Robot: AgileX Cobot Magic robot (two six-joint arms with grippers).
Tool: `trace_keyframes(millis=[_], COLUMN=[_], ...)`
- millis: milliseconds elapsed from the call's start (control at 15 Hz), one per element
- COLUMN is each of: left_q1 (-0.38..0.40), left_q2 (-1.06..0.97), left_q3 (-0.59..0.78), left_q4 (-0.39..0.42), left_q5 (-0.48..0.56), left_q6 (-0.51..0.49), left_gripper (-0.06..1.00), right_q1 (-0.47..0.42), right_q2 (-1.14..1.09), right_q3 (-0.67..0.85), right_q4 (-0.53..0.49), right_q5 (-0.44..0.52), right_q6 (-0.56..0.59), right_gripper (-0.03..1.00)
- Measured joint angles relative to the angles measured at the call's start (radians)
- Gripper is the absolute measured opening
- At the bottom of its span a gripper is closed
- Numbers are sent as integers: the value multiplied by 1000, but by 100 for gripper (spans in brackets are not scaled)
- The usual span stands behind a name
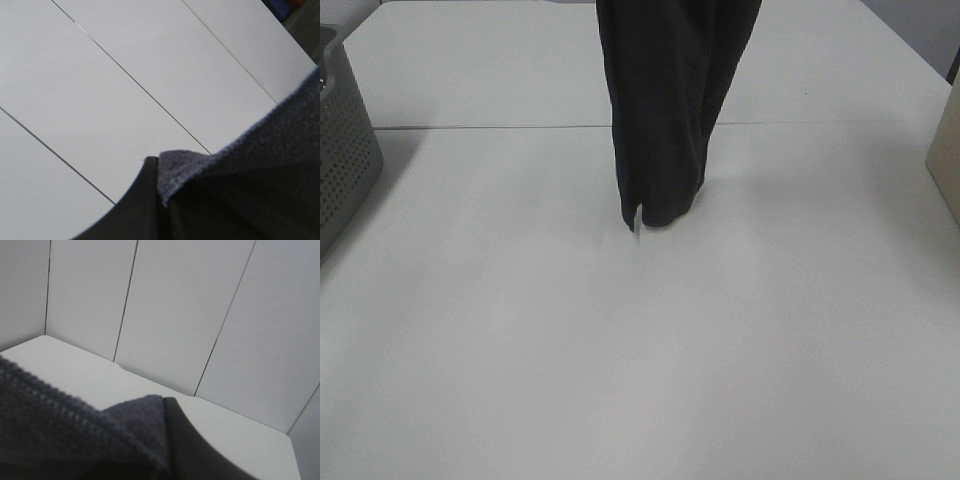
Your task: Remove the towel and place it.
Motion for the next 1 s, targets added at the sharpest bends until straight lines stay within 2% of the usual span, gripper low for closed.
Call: trace_keyframes(millis=[333,400,467,533,733,1000], left_q1=[100,111,138,178,244,301], left_q2=[165,183,219,265,336,468], left_q3=[0,0,0,0,-17,-219], left_q4=[8,8,8,8,-18,-62], left_q5=[-306,-347,-421,-542,-732,-788], left_q6=[0,0,0,0,0,-61], left_gripper=[0,0,0,0,0,0], right_q1=[0,0,0,0,-1,-5], right_q2=[192,217,266,316,462,530], right_q3=[-54,-78,-131,-196,-377,-471], right_q4=[-50,-52,-54,-55,-55,-55], right_q5=[-254,-271,-294,-306,-353,-401], right_q6=[-26,-27,-28,-36,-54,-86], right_gripper=[1,1,1,1,1,1])
